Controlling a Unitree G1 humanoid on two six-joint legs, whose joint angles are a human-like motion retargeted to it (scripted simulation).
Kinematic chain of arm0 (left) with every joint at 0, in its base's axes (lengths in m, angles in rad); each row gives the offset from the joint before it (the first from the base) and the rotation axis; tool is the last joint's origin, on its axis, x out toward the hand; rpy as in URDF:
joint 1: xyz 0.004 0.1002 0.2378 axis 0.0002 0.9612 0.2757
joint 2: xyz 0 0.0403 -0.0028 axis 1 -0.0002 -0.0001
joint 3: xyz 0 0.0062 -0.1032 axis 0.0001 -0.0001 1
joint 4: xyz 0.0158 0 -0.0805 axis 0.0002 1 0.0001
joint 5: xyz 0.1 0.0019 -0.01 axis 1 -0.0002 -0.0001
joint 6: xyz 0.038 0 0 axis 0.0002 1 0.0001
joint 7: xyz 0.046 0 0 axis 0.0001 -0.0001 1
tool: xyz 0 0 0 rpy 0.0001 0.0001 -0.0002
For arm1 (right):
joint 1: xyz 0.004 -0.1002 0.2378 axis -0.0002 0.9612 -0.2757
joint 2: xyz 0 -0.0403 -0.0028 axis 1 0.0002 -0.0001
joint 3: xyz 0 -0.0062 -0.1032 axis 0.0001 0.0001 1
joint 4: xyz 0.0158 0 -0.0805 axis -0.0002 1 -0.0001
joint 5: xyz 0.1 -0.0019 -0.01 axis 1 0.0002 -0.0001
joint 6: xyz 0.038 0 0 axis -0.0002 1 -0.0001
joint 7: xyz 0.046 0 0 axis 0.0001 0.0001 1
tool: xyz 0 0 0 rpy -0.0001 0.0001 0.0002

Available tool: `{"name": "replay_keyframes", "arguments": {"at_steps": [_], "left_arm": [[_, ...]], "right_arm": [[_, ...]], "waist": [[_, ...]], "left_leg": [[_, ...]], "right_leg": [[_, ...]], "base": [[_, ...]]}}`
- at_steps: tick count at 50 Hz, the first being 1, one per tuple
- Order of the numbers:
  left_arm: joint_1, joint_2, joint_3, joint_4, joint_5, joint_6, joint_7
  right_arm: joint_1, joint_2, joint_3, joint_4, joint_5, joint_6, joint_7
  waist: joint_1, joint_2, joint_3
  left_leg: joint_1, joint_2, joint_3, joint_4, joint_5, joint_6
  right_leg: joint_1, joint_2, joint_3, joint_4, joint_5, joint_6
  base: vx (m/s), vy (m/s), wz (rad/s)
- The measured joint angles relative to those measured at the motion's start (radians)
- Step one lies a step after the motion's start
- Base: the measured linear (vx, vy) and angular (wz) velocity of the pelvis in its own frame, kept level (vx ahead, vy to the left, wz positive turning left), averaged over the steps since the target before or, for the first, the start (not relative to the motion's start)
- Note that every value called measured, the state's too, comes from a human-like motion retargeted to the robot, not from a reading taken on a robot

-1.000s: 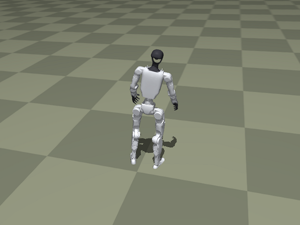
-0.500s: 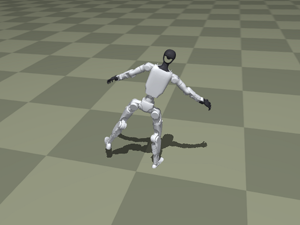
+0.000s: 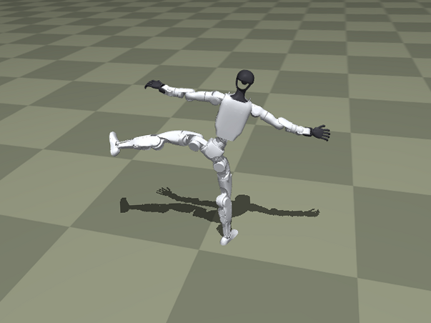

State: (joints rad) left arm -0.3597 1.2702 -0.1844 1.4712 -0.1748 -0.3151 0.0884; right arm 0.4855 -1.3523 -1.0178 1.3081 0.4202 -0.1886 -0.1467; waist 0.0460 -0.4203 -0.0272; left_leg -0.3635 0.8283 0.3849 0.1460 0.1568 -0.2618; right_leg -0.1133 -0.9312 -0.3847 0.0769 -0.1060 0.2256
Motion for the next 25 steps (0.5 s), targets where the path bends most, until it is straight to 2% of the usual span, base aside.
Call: {"name": "replay_keyframes", "arguments": {"at_steps": [5, 10, 15, 19, 25], "left_arm": [[-0.005, -0.005, -0.004, 0.003, 0.040, 0.005, -0.005], [0.042, -0.032, 0.045, -0.011, 0.121, 0.033, -0.025], [0.103, -0.103, 0.094, -0.060, 0.205, 0.061, -0.008], [0.157, -0.186, 0.127, -0.132, 0.201, 0.083, 0.038], [0.297, -0.394, 0.199, -0.271, 0.146, 0.101, 0.093]], "right_arm": [[-0.065, 0.106, 0.124, -0.064, -0.025, -0.003, -0.002], [-0.158, 0.235, 0.297, -0.129, -0.133, 0.025, 0.023], [-0.243, 0.348, 0.436, -0.164, -0.187, 0.030, 0.006], [-0.352, 0.434, 0.548, -0.142, -0.168, 0.036, -0.050], [-0.570, 0.592, 0.788, -0.040, -0.182, 0.033, -0.145]], "waist": [[0.040, 0.057, 0.022], [0.059, 0.168, 0.024], [0.082, 0.315, 0.036], [0.100, 0.415, 0.060], [0.123, 0.550, 0.036]], "left_leg": [[0.016, -0.073, 0.040, -0.001, -0.006, 0.000], [0.080, -0.193, 0.138, -0.037, -0.026, 0.000], [0.172, -0.369, 0.169, -0.076, -0.030, 0.006], [0.269, -0.545, 0.136, -0.104, -0.050, 0.050], [0.354, -0.739, 0.038, -0.137, -0.137, 0.100]], "right_leg": [[0.029, 0.090, -0.026, -0.060, 0.003, 0.008], [0.049, 0.241, -0.041, -0.059, -0.047, -0.007], [0.080, 0.410, -0.045, -0.033, -0.115, -0.041], [0.132, 0.517, -0.037, -0.033, -0.160, -0.061], [0.152, 0.680, 0.031, -0.049, -0.175, -0.086]], "base": [[0.00, 0.00, 0.00], [0.03, -0.01, -0.15], [0.04, 0.02, -0.30], [0.04, 0.07, -0.48], [0.02, 0.11, -0.77]]}}
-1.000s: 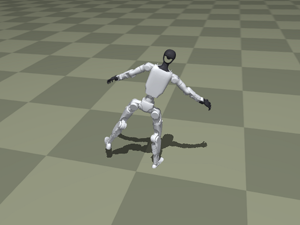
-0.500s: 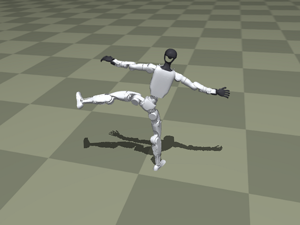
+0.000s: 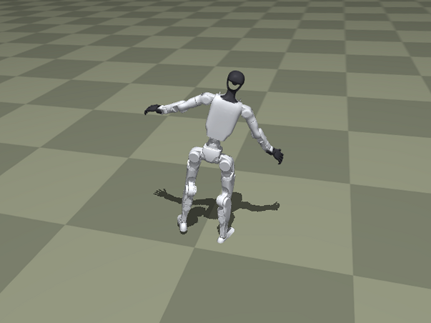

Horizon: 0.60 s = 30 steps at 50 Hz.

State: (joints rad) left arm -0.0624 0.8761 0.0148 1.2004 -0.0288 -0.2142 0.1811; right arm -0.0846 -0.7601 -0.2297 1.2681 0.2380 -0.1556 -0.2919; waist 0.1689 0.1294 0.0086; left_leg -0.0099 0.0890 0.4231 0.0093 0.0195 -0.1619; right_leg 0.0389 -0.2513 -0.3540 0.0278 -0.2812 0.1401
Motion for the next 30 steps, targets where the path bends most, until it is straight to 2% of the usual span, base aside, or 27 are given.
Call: {"name": "replay_keyframes", "arguments": {"at_steps": [3, 7, 11, 15, 21, 30], "left_arm": [[0.048, -0.128, 0.005, -0.053, 0.002, 0.010, -0.004], [0.064, -0.281, -0.031, -0.097, 0.064, 0.031, -0.042], [0.033, -0.383, -0.128, -0.110, 0.148, 0.035, -0.068], [-0.026, -0.453, -0.257, -0.110, 0.208, 0.033, -0.065], [-0.121, -0.554, -0.385, -0.076, 0.251, 0.051, -0.055], [-0.199, -0.610, -0.462, 0.013, 0.237, 0.054, -0.023]], "right_arm": [[-0.072, 0.115, 0.118, 0.027, -0.060, 0.004, -0.010], [-0.102, 0.275, 0.246, 0.009, -0.183, 0.010, 0.012], [-0.066, 0.411, 0.356, -0.039, -0.299, 0.005, 0.033], [-0.032, 0.502, 0.473, -0.065, -0.339, -0.008, 0.030], [-0.046, 0.531, 0.564, -0.055, -0.260, -0.018, 0.039], [-0.099, 0.424, 0.465, -0.046, -0.154, -0.023, 0.050]], "waist": [[-0.013, 0.034, -0.015], [-0.061, 0.032, -0.033], [-0.093, -0.022, -0.054], [-0.088, -0.100, -0.066], [-0.064, -0.175, -0.050], [-0.134, -0.187, -0.012]], "left_leg": [[0.025, -0.038, 0.034, -0.007, -0.064, 0.025], [0.057, -0.031, 0.158, -0.018, -0.138, 0.054], [0.056, -0.015, 0.162, -0.008, -0.162, 0.041], [0.033, -0.013, 0.127, 0.026, -0.178, 0.021], [0.014, -0.014, 0.135, 0.041, -0.195, 0.019], [0.012, -0.010, 0.128, 0.016, -0.183, -0.018]], "right_leg": [[0.003, 0.056, 0.021, 0.007, 0.001, -0.002], [0.009, 0.090, 0.009, 0.027, -0.001, 0.020], [0.016, 0.093, -0.025, 0.046, -0.006, 0.044], [0.021, 0.085, -0.047, 0.045, -0.009, 0.037], [0.003, 0.081, -0.040, 0.051, -0.014, 0.009], [-0.019, 0.100, -0.041, 0.072, -0.032, 0.006]], "base": [[0.02, 0.12, -0.48], [0.04, 0.13, 0.11], [0.04, 0.14, 0.40], [0.01, 0.15, 0.23], [-0.04, 0.15, -0.05], [-0.05, 0.11, 0.02]]}}
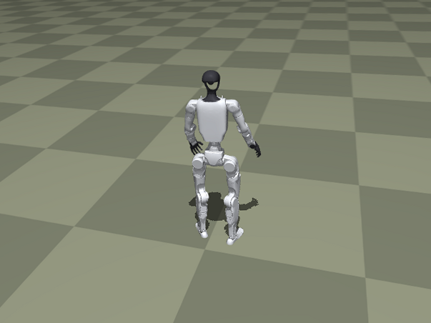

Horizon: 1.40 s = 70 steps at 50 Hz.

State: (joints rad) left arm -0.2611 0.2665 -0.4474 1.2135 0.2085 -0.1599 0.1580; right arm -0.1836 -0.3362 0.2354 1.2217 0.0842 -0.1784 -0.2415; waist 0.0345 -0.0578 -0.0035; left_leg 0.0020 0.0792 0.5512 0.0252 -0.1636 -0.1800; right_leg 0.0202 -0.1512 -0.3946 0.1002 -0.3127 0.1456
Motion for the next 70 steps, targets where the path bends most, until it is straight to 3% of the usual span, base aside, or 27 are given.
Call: {"name": "replay_keyframes", "arguments": {"at_steps": [12, 21, 25, 31, 36, 45, 50, 52, 53, 58, 60, 62, 65, 70], "left_arm": [[0.002, 0.109, 0.035, 0.091, -0.087, -0.015, 0.053], [0.081, 0.251, 0.126, 0.113, -0.039, -0.007, -0.074], [0.109, 0.320, 0.146, 0.104, -0.094, -0.006, -0.039], [0.193, 0.371, 0.234, 0.038, -0.220, -0.022, 0.073], [0.300, 0.368, 0.334, 0.016, -0.246, -0.034, 0.088], [0.344, 0.382, 0.424, 0.173, -0.179, -0.047, -0.048], [0.280, 0.418, 0.384, 0.193, -0.163, -0.100, -0.033], [0.284, 0.437, 0.365, 0.168, -0.157, -0.133, -0.008], [0.269, 0.453, 0.358, 0.159, -0.154, -0.143, -0.001], [0.203, 0.541, 0.354, 0.140, -0.128, -0.171, 0.016], [0.159, 0.603, 0.353, 0.162, -0.108, -0.202, -0.006], [0.104, 0.666, 0.346, 0.181, -0.120, -0.167, -0.012], [0.055, 0.730, 0.333, 0.205, -0.131, -0.158, -0.020], [0.021, 0.797, 0.316, 0.180, -0.133, -0.149, -0.008]], "right_arm": [[0.031, -0.191, -0.124, 0.080, 0.032, -0.003, -0.022], [0.010, -0.365, -0.250, 0.096, 0.066, 0.026, 0.114], [-0.002, -0.482, -0.311, 0.093, 0.121, 0.028, 0.096], [-0.024, -0.638, -0.383, 0.086, 0.192, 0.013, 0.010], [-0.064, -0.654, -0.384, 0.061, 0.161, 0.012, -0.029], [0.042, -0.512, -0.307, -0.045, -0.006, 0.033, 0.092], [0.207, -0.465, -0.335, -0.083, -0.040, 0.016, 0.115], [0.305, -0.440, -0.360, -0.094, -0.031, -0.001, 0.116], [0.334, -0.425, -0.367, -0.092, -0.023, -0.005, 0.116], [0.440, -0.339, -0.383, -0.064, 0.031, -0.018, 0.121], [0.475, -0.280, -0.376, -0.045, 0.091, -0.056, 0.126], [0.462, -0.226, -0.369, -0.024, 0.100, -0.018, 0.117], [0.476, -0.165, -0.354, -0.005, 0.143, -0.016, 0.104], [0.458, -0.093, -0.338, 0.027, 0.175, -0.018, 0.067]], "waist": [[-0.027, 0.000, -0.026], [-0.013, 0.081, -0.039], [0.010, 0.131, -0.037], [0.061, 0.202, -0.039], [0.090, 0.213, -0.038], [0.153, 0.093, -0.043], [0.208, -0.030, -0.062], [0.216, -0.089, -0.147], [0.222, -0.114, -0.157], [0.234, -0.227, -0.170], [0.222, -0.301, -0.165], [0.258, -0.298, -0.061], [0.245, -0.319, -0.031], [0.202, -0.287, -0.026]], "left_leg": [[-0.019, -0.022, 0.003, 0.013, 0.013, -0.032], [-0.021, -0.024, 0.038, 0.030, 0.029, -0.018], [-0.028, -0.048, 0.019, 0.040, 0.061, -0.003], [-0.062, -0.110, -0.189, 0.030, 0.091, 0.023], [-0.077, -0.059, -0.216, -0.022, 0.085, 0.015], [-0.108, 0.254, -0.302, -0.022, 0.297, -0.081], [-0.200, 0.398, -0.296, 0.025, 0.364, -0.082], [-0.305, 0.451, -0.298, 0.005, 0.404, -0.082], [-0.331, 0.478, -0.297, 0.004, 0.411, -0.082], [-0.395, 0.582, -0.281, 0.006, 0.415, -0.082], [-0.425, 0.591, -0.269, 0.030, 0.410, -0.082], [-0.330, 0.631, -0.265, 0.037, 0.389, -0.082], [-0.315, 0.642, -0.240, 0.027, 0.369, -0.082], [-0.312, 0.613, -0.126, -0.018, 0.342, -0.082]], "right_leg": [[0.000, 0.055, 0.117, -0.061, -0.005, -0.003], [-0.015, 0.041, 0.143, -0.045, -0.003, 0.000], [-0.014, 0.014, 0.142, -0.042, -0.007, 0.010], [-0.013, -0.061, 0.139, -0.034, 0.000, 0.018], [-0.014, -0.141, 0.159, -0.032, 0.012, 0.036], [-0.020, -0.316, 0.204, -0.044, 0.059, 0.083], [-0.069, -0.474, 0.192, -0.081, 0.135, 0.116], [-0.157, -0.519, 0.181, -0.100, 0.176, 0.116], [-0.177, -0.542, 0.178, -0.105, 0.189, 0.116], [-0.216, -0.661, 0.154, -0.112, 0.226, 0.116], [-0.250, -0.735, 0.155, -0.066, 0.207, 0.116], [-0.125, -0.742, 0.129, -0.093, 0.214, 0.116], [-0.096, -0.776, 0.107, -0.053, 0.190, 0.115], [-0.068, -0.741, 0.051, -0.003, 0.163, 0.100]], "base": [[-0.01, 0.00, 0.00], [-0.02, -0.08, -0.16], [-0.02, -0.08, 0.11], [-0.01, -0.07, 0.11], [0.05, -0.09, -0.13], [0.11, -0.10, -0.19], [0.04, 0.00, 0.45], [0.02, 0.00, 1.27], [0.03, 0.00, 0.94], [0.05, 0.00, 0.58], [0.05, 0.00, 0.31], [0.04, -0.02, -0.70], [0.05, -0.01, 0.06], [0.01, 0.00, 0.37]]}}
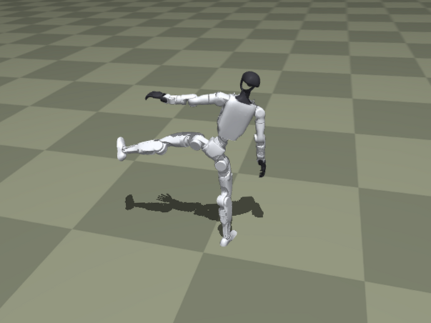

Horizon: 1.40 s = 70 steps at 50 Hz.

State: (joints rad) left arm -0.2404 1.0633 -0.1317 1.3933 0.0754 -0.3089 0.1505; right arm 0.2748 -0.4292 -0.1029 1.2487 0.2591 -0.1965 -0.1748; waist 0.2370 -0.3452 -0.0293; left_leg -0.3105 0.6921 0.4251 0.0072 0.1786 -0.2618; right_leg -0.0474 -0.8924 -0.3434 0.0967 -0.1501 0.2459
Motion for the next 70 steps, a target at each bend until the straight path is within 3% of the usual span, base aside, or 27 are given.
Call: {"name": "replay_keyframes", "arguments": {"at_steps": [8, 13, 18, 22, 25, 28, 33, 40, 47, 53, 63, 70], "left_arm": [[0.029, 0.004, 0.059, -0.155, 0.071, 0.030, 0.031], [0.039, -0.055, 0.078, -0.244, 0.092, 0.059, 0.025], [0.133, -0.148, 0.066, -0.309, 0.110, 0.093, -0.006], [0.216, -0.211, 0.018, -0.315, 0.126, 0.116, -0.046], [0.247, -0.253, -0.015, -0.303, 0.121, 0.134, -0.075], [0.239, -0.288, -0.026, -0.283, 0.093, 0.151, -0.077], [0.162, -0.350, -0.036, -0.241, 0.050, 0.160, -0.033], [0.052, -0.508, -0.062, -0.173, 0.069, 0.127, 0.010], [0.048, -0.714, -0.103, -0.115, 0.096, 0.137, -0.010], [0.081, -0.790, -0.139, -0.136, 0.071, 0.149, -0.006], [0.122, -0.669, -0.063, -0.170, 0.021, 0.139, -0.007], [0.101, -0.438, 0.025, -0.109, 0.028, 0.125, -0.093]], "right_arm": [[-0.045, 0.033, 0.016, 0.053, -0.060, 0.027, -0.018], [-0.105, -0.013, 0.051, 0.069, -0.092, 0.052, 0.002], [-0.221, -0.131, 0.121, 0.104, -0.142, 0.043, -0.032], [-0.363, -0.208, 0.152, 0.110, -0.168, 0.026, -0.101], [-0.480, -0.219, 0.160, 0.086, -0.142, 0.011, -0.149], [-0.563, -0.176, 0.178, 0.036, -0.088, -0.003, -0.175], [-0.582, -0.049, 0.285, -0.071, -0.052, -0.038, -0.187], [-0.480, 0.080, 0.465, -0.264, -0.241, -0.045, -0.087], [-0.394, 0.162, 0.462, -0.237, -0.260, -0.023, -0.034], [-0.368, 0.194, 0.426, -0.063, -0.162, 0.003, -0.053], [-0.360, 0.181, 0.427, 0.027, -0.116, 0.011, -0.010], [-0.378, 0.099, 0.346, -0.053, -0.083, 0.007, 0.059]], "waist": [[0.000, 0.156, -0.053], [0.037, 0.263, -0.027], [0.036, 0.415, -0.039], [-0.010, 0.525, -0.056], [-0.065, 0.572, -0.058], [-0.107, 0.559, -0.049], [-0.100, 0.448, -0.059], [-0.059, 0.309, -0.048], [-0.087, 0.295, -0.053], [-0.079, 0.304, -0.031], [-0.048, 0.265, 0.075], [-0.100, 0.208, 0.168]], "left_leg": [[0.061, -0.139, 0.079, 0.011, -0.042, 0.000], [0.146, -0.363, 0.003, 0.023, -0.117, 0.041], [0.210, -0.583, -0.119, 0.004, -0.177, 0.065], [0.248, -0.687, -0.222, -0.009, -0.202, 0.075], [0.270, -0.707, -0.235, -0.010, -0.228, 0.100], [0.282, -0.685, -0.177, 0.001, -0.280, 0.141], [0.257, -0.645, -0.111, 0.052, -0.329, 0.165], [0.252, -0.622, -0.056, 0.136, -0.390, 0.168], [0.263, -0.626, -0.007, 0.149, -0.393, 0.150], [0.274, -0.642, 0.010, 0.122, -0.340, 0.112], [0.260, -0.630, -0.049, 0.125, -0.375, 0.104], [0.265, -0.580, -0.013, 0.119, -0.372, 0.118]], "right_leg": [[0.105, 0.235, -0.120, -0.063, -0.049, -0.029], [0.158, 0.358, -0.147, -0.039, -0.109, -0.072], [0.143, 0.489, -0.127, 0.045, -0.167, -0.120], [0.140, 0.614, -0.124, 0.066, -0.183, -0.140], [0.151, 0.698, -0.136, 0.051, -0.181, -0.141], [0.159, 0.749, -0.141, 0.038, -0.177, -0.126], [0.141, 0.772, -0.120, 0.033, -0.171, -0.088], [0.112, 0.747, -0.085, 0.110, -0.182, -0.036], [0.098, 0.732, -0.053, 0.120, -0.166, -0.056], [0.096, 0.729, 0.011, 0.065, -0.105, -0.109], [0.071, 0.750, 0.100, 0.021, -0.053, -0.082], [0.073, 0.802, 0.150, -0.021, 0.037, -0.078]], "base": [[0.08, -0.02, 0.25], [0.04, 0.02, 0.08], [0.01, 0.09, 0.20], [0.02, 0.08, 0.20], [0.04, 0.05, 0.22], [0.06, 0.02, 0.06], [0.07, 0.01, -0.29], [0.10, 0.07, -0.46], [0.07, 0.10, -0.34], [0.01, 0.09, -0.46], [-0.01, 0.08, -0.49], [-0.05, 0.11, -0.21]]}}
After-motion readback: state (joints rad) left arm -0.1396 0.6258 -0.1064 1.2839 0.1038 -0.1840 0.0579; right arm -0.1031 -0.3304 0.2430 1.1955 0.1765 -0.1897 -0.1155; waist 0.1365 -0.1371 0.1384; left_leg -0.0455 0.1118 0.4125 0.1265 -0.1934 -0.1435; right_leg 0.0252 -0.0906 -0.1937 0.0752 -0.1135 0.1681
